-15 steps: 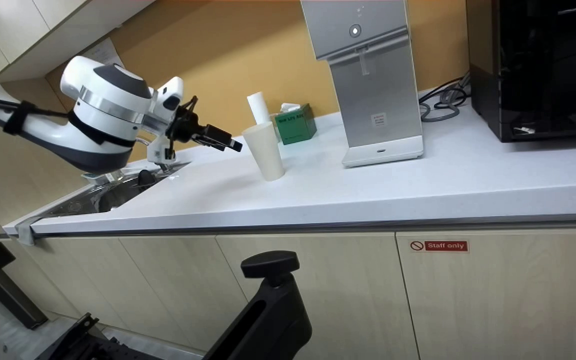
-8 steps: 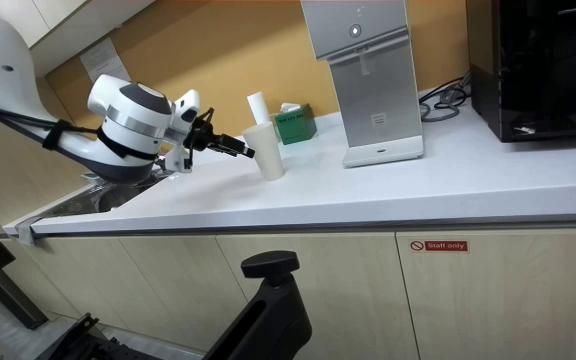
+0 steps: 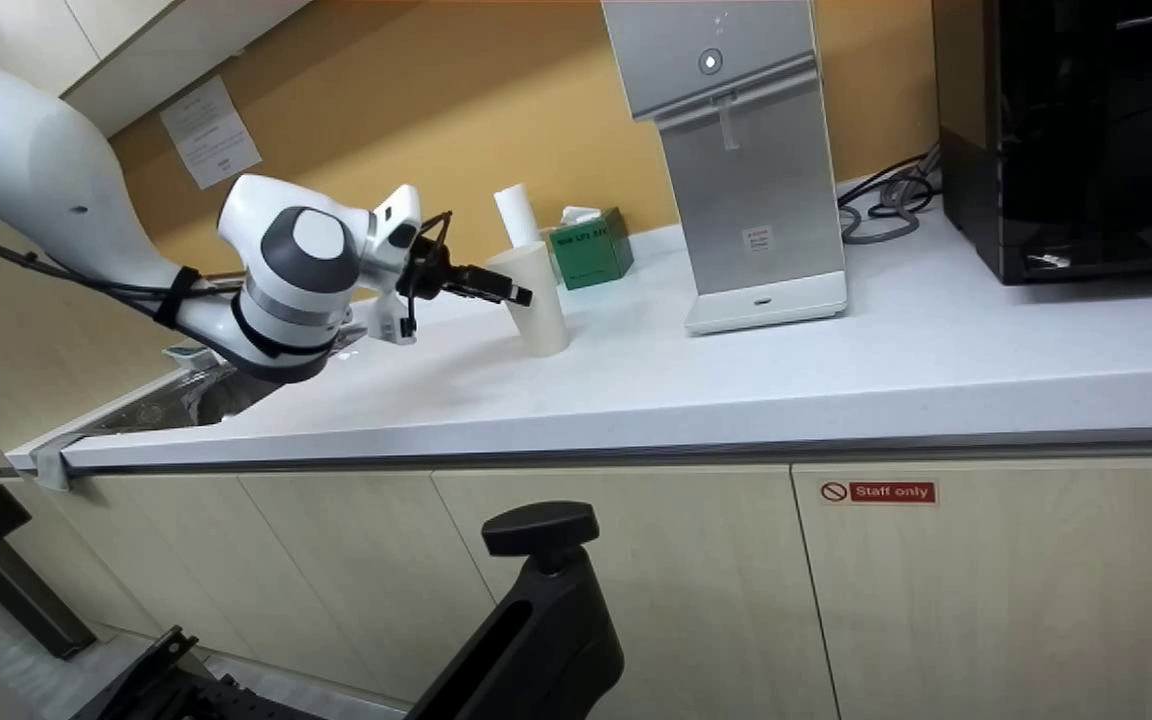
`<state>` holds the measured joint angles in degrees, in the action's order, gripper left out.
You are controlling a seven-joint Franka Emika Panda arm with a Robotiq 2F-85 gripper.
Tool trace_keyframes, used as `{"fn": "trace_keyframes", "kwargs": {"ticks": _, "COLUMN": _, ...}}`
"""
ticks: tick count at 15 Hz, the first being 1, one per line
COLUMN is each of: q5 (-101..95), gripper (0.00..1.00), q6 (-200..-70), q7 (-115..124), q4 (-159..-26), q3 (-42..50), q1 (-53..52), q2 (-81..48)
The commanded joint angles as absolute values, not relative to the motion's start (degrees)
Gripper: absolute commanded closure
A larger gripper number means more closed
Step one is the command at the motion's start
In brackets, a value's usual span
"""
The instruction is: Put the white cup on the coffee maker
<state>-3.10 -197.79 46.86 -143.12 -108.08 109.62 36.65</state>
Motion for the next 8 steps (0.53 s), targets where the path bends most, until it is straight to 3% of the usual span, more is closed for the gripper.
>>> {"fn": "trace_keyframes", "kwargs": {"ticks": 1, "q5": 3.2, "gripper": 0.40, "q6": -198.0, "q7": 41.7, "q4": -140.4, "q3": -111.8, "q1": 112.8, "q2": 38.5}}
{"fn": "trace_keyframes", "kwargs": {"ticks": 3, "q5": 6.0, "gripper": 0.52, "q6": -197.8, "q7": 39.2, "q4": -139.7, "q3": -112.3, "q1": 113.4, "q2": 39.0}}
{"fn": "trace_keyframes", "kwargs": {"ticks": 8, "q5": 10.7, "gripper": 0.58, "q6": -197.7, "q7": 34.4, "q4": -140.1, "q3": -111.3, "q1": 112.9, "q2": 38.8}}
